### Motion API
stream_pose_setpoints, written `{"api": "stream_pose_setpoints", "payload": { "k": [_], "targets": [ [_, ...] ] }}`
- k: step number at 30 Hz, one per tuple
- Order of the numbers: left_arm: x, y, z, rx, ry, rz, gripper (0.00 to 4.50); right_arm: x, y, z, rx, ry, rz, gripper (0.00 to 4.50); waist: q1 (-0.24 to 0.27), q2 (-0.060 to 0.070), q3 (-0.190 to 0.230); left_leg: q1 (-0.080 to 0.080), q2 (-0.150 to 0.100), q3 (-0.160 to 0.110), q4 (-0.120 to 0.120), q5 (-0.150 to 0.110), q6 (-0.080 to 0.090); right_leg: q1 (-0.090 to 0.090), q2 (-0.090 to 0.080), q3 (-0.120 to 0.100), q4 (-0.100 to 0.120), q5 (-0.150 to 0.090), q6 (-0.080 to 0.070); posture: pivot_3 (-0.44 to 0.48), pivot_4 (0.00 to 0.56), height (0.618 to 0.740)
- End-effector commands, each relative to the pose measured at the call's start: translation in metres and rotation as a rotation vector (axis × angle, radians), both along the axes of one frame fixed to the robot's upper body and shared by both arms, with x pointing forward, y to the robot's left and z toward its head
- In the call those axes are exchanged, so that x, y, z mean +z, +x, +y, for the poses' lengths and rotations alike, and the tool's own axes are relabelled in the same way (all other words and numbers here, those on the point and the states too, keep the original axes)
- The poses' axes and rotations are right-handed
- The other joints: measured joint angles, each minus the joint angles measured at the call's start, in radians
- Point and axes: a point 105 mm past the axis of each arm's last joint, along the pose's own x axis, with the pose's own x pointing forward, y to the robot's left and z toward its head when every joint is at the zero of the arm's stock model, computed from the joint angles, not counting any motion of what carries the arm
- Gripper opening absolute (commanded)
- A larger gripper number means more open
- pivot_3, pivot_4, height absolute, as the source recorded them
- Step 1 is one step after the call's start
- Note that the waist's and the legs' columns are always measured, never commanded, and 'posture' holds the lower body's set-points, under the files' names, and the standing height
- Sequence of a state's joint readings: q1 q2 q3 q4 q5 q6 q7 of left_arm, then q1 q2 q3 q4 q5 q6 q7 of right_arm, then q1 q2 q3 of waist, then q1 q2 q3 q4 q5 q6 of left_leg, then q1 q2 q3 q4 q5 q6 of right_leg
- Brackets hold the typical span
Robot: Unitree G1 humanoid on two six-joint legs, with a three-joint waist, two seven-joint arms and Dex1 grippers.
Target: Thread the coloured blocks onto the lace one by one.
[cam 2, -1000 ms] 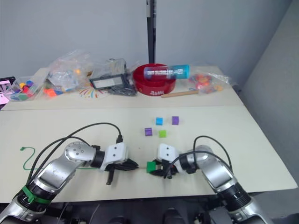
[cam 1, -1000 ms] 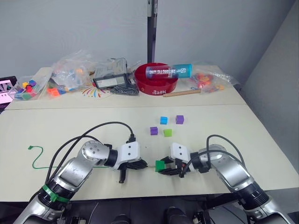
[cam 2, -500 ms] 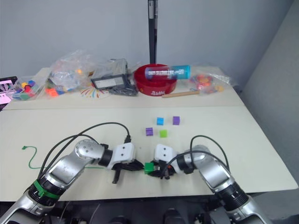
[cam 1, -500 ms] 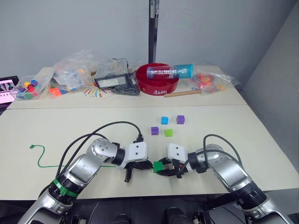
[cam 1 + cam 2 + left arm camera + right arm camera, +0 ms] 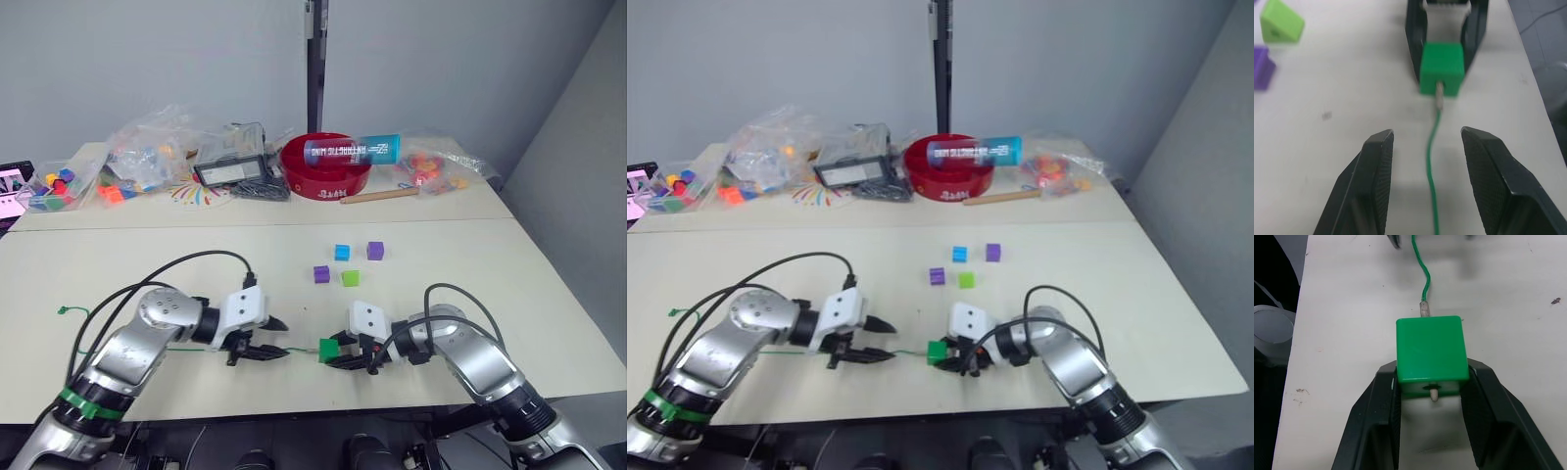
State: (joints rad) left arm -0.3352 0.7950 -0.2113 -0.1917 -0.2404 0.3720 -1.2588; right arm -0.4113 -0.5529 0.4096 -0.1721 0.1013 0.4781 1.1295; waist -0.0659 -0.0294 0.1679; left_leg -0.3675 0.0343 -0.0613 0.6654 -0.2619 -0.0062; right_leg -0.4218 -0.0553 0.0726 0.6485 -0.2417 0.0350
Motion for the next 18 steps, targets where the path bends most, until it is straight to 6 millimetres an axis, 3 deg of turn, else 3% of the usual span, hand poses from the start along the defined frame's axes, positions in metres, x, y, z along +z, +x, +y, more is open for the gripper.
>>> {"api": "stream_pose_setpoints", "payload": {
  "k": [1, 8, 15, 18],
  "targets": [
    [0.004, 0.002, 0.005, -0.002, -0.027, -0.029, 2.33, -0.006, -0.006, 0.003, 0.014, -0.008, 0.030, 1.17, 0.001, 0.000, 0.000, 0.000, 0.000, 0.000, 0.000, 0.000, 0.000, 0.000, 0.000, 0.000, 0.000, 0.000, 0.000, 0.000, 0.150, 0.731],
    [-0.022, 0.003, 0.005, -0.003, -0.022, 0.029, 2.33, -0.004, -0.006, 0.002, 0.010, -0.010, 0.030, 1.17, 0.000, 0.000, 0.000, 0.000, 0.000, 0.000, 0.000, 0.000, 0.000, 0.000, 0.000, 0.000, 0.000, 0.000, 0.000, 0.000, 0.150, 0.731],
    [-0.030, 0.003, -0.003, -0.004, -0.036, 0.016, 0.22, -0.003, -0.007, 0.003, 0.005, -0.009, 0.031, 1.17, 0.000, 0.000, 0.000, 0.000, 0.000, 0.000, 0.000, 0.000, 0.000, 0.000, 0.000, 0.000, 0.000, 0.000, 0.000, 0.000, 0.150, 0.731],
    [-0.029, 0.002, -0.005, -0.014, -0.042, 0.009, 0.02, -0.003, -0.008, 0.003, 0.005, -0.008, 0.032, 1.17, 0.001, 0.000, 0.000, 0.000, 0.000, 0.000, 0.000, 0.000, 0.000, 0.000, 0.000, 0.000, 0.000, 0.000, 0.000, 0.000, 0.150, 0.731]
  ]
}}
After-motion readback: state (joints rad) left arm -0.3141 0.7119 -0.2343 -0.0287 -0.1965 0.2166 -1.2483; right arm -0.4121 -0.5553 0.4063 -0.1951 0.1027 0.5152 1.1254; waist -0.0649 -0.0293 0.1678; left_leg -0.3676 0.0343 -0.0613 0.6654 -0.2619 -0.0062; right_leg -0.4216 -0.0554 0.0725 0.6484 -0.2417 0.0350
